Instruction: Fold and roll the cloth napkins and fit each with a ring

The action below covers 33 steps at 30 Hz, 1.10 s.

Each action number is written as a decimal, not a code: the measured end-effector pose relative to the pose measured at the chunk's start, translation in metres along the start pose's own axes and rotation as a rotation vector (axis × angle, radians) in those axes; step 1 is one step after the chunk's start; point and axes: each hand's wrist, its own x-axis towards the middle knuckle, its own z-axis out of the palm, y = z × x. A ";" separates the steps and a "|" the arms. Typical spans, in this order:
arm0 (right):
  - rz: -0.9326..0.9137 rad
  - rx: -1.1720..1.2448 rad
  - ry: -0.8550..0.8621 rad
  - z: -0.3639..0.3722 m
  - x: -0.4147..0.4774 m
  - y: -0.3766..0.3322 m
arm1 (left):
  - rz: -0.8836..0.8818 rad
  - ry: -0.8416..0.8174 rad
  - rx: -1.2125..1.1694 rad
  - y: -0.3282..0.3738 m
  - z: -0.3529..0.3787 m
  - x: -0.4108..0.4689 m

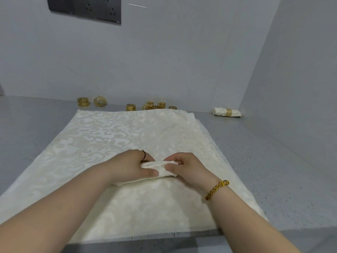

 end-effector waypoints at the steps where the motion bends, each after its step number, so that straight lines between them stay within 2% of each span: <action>1: 0.005 0.012 0.004 0.001 0.000 0.001 | -0.008 0.024 0.024 0.005 0.004 0.003; 4: 0.026 0.120 0.049 0.004 0.001 0.006 | -0.010 0.125 0.042 0.017 0.012 0.012; 9: 0.117 0.351 0.076 -0.002 0.006 0.009 | -0.001 0.195 -0.212 0.010 0.010 0.022; 12: 0.083 0.336 0.126 -0.005 0.015 0.004 | 0.000 0.238 -0.259 0.010 0.006 0.026; 16: 0.108 0.317 0.049 -0.010 0.034 -0.005 | -0.038 0.277 -0.285 0.004 -0.005 0.037; 18: 0.082 0.299 0.067 -0.017 0.052 -0.010 | -0.085 0.357 -0.358 -0.003 -0.014 0.045; 21: 0.024 0.203 0.194 -0.034 0.082 -0.013 | -0.170 0.532 -0.510 -0.018 -0.029 0.057; 23: 0.026 0.092 0.277 -0.046 0.107 -0.010 | -0.201 0.593 -0.549 -0.030 -0.038 0.068; 27: 0.052 -0.231 0.332 -0.068 0.167 0.008 | -0.248 0.612 -0.556 -0.056 -0.044 0.091; 33: 0.055 -0.521 0.415 -0.086 0.267 0.024 | -0.297 0.639 -0.600 -0.077 -0.038 0.109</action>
